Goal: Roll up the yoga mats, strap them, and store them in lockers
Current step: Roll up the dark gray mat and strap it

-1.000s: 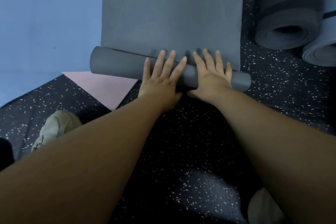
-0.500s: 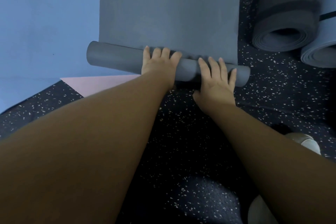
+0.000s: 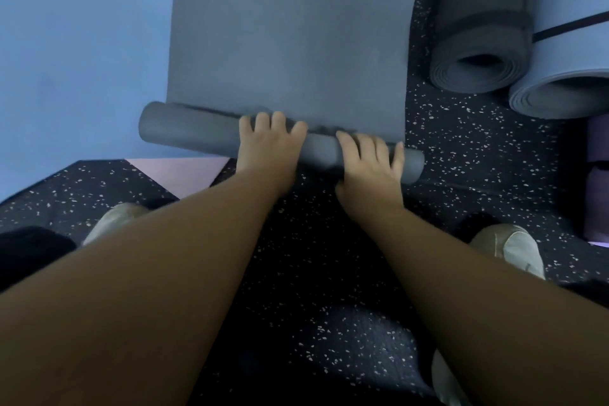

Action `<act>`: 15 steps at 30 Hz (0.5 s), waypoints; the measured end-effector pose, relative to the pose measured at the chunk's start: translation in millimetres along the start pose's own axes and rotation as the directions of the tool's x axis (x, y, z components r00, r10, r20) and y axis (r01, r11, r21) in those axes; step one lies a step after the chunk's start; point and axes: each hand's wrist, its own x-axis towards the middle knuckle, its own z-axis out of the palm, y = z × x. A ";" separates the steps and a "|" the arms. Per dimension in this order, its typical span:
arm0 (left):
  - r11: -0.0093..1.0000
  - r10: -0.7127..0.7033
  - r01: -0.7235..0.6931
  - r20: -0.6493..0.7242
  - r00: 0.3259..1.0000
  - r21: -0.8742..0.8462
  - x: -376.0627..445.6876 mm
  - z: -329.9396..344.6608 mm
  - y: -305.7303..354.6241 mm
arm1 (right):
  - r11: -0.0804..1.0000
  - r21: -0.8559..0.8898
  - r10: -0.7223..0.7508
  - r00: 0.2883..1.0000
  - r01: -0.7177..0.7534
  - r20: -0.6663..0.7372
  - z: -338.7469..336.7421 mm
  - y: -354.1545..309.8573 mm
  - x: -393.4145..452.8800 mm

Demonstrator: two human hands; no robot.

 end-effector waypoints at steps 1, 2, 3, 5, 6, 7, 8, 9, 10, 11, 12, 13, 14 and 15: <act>1.000 0.002 -0.001 0.025 1.000 -0.009 -10.7 0.8 2.7 | 1.000 -0.022 -0.013 0.999 0.012 -0.032 3.8 -0.9 -11.3; 1.000 0.004 -0.003 0.051 0.999 -0.019 -21.3 1.1 5.7 | 0.999 -0.038 -0.018 0.998 0.016 -0.055 7.1 -1.0 -21.9; 1.000 0.008 -0.007 0.072 0.997 -0.027 -31.6 1.7 9.0 | 0.998 -0.055 -0.019 0.998 0.015 -0.067 9.5 -0.9 -32.1; 0.999 0.013 -0.009 0.083 0.996 -0.049 -53.0 3.5 14.9 | 0.995 -0.094 -0.029 0.998 0.023 -0.059 12.6 -2.4 -54.4; 0.998 0.009 -0.004 0.081 0.997 -0.064 -63.6 4.6 18.1 | 0.993 -0.111 -0.031 0.998 0.025 -0.054 13.7 -3.6 -66.3; 0.997 0.003 0.004 0.089 0.996 -0.078 -74.3 6.1 21.7 | 0.992 -0.122 -0.030 0.999 0.024 -0.041 15.1 -4.7 -78.2; 0.996 -0.008 0.018 0.110 0.994 -0.087 -84.5 6.9 26.0 | 0.992 -0.127 -0.027 0.999 0.023 -0.031 15.9 -5.5 -90.0; 0.995 -0.019 0.032 0.139 0.990 -0.091 -93.9 7.9 30.1 | 0.992 -0.123 -0.026 0.999 0.023 -0.023 16.3 -6.2 -100.6; 0.995 -0.025 0.041 0.170 0.985 -0.091 -102.1 8.7 34.1 | 0.993 -0.112 -0.025 1.000 0.022 -0.018 16.3 -6.5 -110.4; 0.995 -0.023 0.041 0.193 0.981 -0.092 -109.3 10.2 37.3 | 0.995 -0.098 -0.024 1.000 0.023 -0.011 16.1 -6.5 -119.2; 0.995 -0.018 0.038 0.208 0.978 -0.093 -114.7 11.2 39.5 | 0.996 -0.085 -0.029 1.000 0.029 -0.001 16.1 -6.3 -126.5; 0.995 -0.011 0.032 0.219 0.976 -0.090 -118.0 12.5 40.7 | 0.996 -0.080 -0.039 0.999 0.039 0.010 15.8 -6.1 -133.0; 0.996 -0.007 0.027 0.229 0.973 -0.085 -119.2 13.6 40.4 | 0.996 -0.077 -0.049 0.999 0.051 0.023 15.3 -6.2 -137.9; 0.997 -0.001 0.021 0.241 0.971 -0.078 -118.2 14.9 39.3 | 0.996 -0.073 -0.057 0.998 0.060 0.033 14.6 -6.6 -141.2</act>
